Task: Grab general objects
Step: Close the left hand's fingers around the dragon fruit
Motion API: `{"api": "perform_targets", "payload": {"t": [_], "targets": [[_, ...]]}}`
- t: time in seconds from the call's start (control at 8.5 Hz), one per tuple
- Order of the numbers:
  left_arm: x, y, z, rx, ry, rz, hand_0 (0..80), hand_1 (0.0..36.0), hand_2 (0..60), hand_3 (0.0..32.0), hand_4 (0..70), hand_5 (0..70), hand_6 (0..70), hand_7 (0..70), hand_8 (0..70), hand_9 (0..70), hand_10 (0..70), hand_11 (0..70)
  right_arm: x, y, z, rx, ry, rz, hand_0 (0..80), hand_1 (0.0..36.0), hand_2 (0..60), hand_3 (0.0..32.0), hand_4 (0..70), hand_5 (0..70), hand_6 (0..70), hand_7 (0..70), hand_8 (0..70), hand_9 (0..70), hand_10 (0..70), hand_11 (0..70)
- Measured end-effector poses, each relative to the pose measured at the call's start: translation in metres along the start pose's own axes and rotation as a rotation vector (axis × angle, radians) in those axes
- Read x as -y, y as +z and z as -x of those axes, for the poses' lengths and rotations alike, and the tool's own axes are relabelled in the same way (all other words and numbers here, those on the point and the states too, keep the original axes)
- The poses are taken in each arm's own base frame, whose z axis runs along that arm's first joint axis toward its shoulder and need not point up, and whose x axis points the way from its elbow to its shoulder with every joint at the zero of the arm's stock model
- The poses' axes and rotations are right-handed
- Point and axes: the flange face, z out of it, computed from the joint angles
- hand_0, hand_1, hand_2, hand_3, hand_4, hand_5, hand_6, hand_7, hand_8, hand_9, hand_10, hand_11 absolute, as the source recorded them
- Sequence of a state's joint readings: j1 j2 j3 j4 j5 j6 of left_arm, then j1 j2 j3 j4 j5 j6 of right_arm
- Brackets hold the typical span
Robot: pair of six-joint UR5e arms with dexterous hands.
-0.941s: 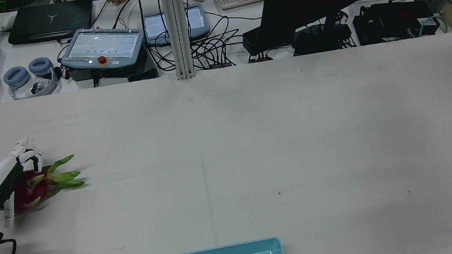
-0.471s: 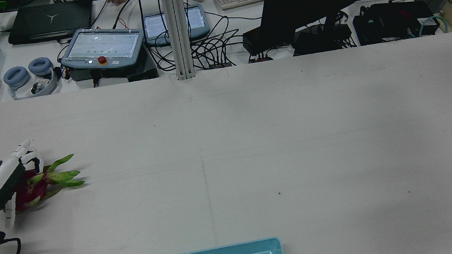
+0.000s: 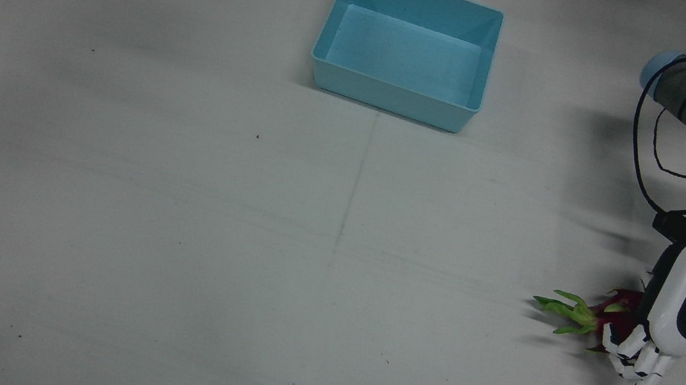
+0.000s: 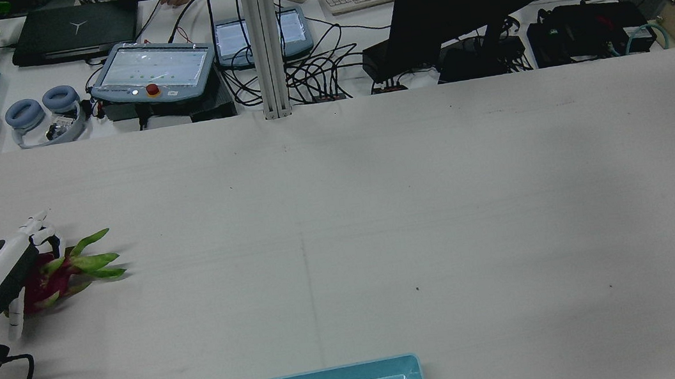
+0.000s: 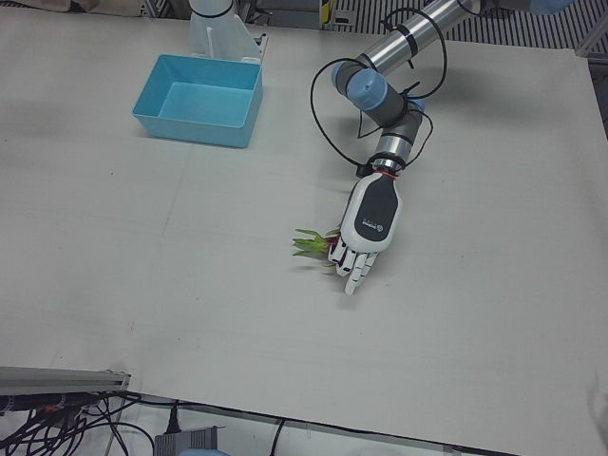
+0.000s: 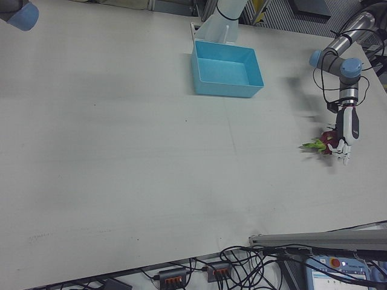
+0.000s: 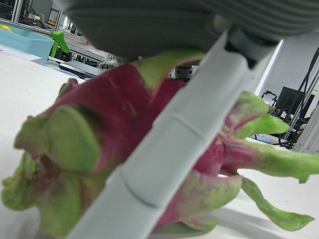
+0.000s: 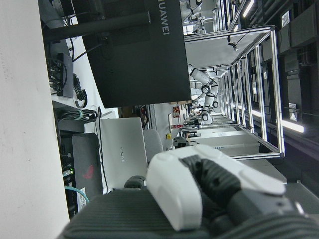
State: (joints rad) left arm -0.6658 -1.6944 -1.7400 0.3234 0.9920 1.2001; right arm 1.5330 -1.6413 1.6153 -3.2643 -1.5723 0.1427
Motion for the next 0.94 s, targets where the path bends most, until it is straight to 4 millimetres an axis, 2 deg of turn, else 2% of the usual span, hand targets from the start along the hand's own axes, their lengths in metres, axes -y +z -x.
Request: {"api": "perform_targets", "payload": {"t": [0.12,0.24,0.35,0.47,0.59,0.71,0.82,0.94], "targets": [[0.000,0.000,0.002,0.002,0.002,0.000,80.0,36.0,60.0,0.0,0.0,70.0,8.1,70.0,0.6,17.7,26.5,43.9,0.000,0.000,0.000,0.000,0.000,0.000,0.0,0.0,0.0,0.0,0.0,0.0,0.0,0.0,0.0,0.0,0.0,0.0],[-0.003,0.001,0.004,0.007,0.004,0.004,80.0,36.0,60.0,0.0,0.6,70.0,20.0,70.0,3.0,18.6,38.7,59.4,0.000,0.000,0.000,0.000,0.000,0.000,0.0,0.0,0.0,0.0,0.0,0.0,0.0,0.0,0.0,0.0,0.0,0.0],[-0.008,0.001,0.005,0.012,0.006,0.010,80.0,36.0,60.0,0.0,8.4,70.0,34.1,70.0,8.8,19.6,51.9,70.0,0.000,0.000,0.000,-0.001,0.000,0.000,0.0,0.0,0.0,0.0,0.0,0.0,0.0,0.0,0.0,0.0,0.0,0.0],[-0.011,0.002,0.005,0.016,0.008,0.013,80.0,36.0,60.0,0.0,16.1,70.0,47.0,70.0,27.8,39.3,65.7,70.0,0.000,0.000,0.000,0.000,0.000,0.000,0.0,0.0,0.0,0.0,0.0,0.0,0.0,0.0,0.0,0.0,0.0,0.0],[-0.013,0.003,0.004,0.016,0.008,0.014,80.0,36.0,60.0,0.0,22.9,70.0,59.0,70.0,44.7,57.9,70.0,70.0,0.000,0.000,0.000,0.000,0.000,0.000,0.0,0.0,0.0,0.0,0.0,0.0,0.0,0.0,0.0,0.0,0.0,0.0],[-0.014,0.003,0.003,0.014,0.007,0.013,80.0,36.0,60.0,0.0,31.0,70.0,70.0,70.0,65.7,70.0,70.0,70.0,0.000,0.000,0.000,0.000,0.000,0.000,0.0,0.0,0.0,0.0,0.0,0.0,0.0,0.0,0.0,0.0,0.0,0.0],[-0.014,0.003,0.001,0.012,0.005,0.011,80.0,36.0,60.0,0.0,38.2,70.0,70.0,70.0,70.0,70.0,70.0,70.0,0.000,0.000,0.000,0.000,0.000,0.000,0.0,0.0,0.0,0.0,0.0,0.0,0.0,0.0,0.0,0.0,0.0,0.0],[-0.014,0.003,0.000,0.009,0.004,0.009,80.0,36.0,60.0,0.0,50.2,70.0,70.0,70.0,70.0,70.0,70.0,70.0,0.000,0.000,0.000,0.000,0.000,0.000,0.0,0.0,0.0,0.0,0.0,0.0,0.0,0.0,0.0,0.0,0.0,0.0]]}}
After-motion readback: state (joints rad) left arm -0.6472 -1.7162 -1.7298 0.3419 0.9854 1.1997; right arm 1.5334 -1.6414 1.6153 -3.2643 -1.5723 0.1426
